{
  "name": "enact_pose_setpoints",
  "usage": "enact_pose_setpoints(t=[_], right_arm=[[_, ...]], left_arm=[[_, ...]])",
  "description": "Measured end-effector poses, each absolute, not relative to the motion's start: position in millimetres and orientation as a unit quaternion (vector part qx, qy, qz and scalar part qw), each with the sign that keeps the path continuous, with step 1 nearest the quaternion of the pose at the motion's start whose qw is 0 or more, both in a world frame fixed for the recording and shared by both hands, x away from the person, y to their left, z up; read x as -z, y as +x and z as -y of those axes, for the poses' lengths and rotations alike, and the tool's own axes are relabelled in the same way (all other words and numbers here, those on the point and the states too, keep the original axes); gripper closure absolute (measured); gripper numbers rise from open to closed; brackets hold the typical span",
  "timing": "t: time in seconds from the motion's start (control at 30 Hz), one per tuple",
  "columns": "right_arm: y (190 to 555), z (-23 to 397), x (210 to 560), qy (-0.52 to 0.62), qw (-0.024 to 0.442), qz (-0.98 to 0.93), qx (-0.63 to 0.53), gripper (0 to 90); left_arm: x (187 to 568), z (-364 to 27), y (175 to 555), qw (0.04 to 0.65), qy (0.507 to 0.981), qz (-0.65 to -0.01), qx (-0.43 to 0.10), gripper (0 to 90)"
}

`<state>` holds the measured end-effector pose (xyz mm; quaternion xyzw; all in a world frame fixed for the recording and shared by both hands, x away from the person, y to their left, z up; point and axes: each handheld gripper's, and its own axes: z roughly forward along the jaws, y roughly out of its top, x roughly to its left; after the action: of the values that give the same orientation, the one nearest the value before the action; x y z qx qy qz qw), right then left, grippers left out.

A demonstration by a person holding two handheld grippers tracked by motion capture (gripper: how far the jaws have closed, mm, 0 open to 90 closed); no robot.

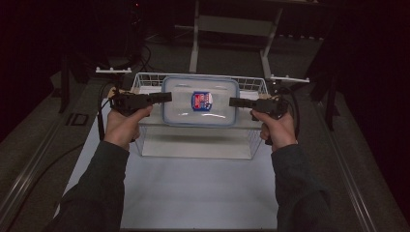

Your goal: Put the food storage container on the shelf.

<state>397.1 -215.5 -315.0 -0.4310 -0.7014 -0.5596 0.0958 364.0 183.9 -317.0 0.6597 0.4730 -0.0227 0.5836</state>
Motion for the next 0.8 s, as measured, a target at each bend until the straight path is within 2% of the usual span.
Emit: enact_pose_setpoints(t=[0.8], right_arm=[[419,210,317,-0.459,0.095,0.687,0.556,47.8]], left_arm=[[321,-181,382,0.582,0.639,-0.502,0.026,50.2]])
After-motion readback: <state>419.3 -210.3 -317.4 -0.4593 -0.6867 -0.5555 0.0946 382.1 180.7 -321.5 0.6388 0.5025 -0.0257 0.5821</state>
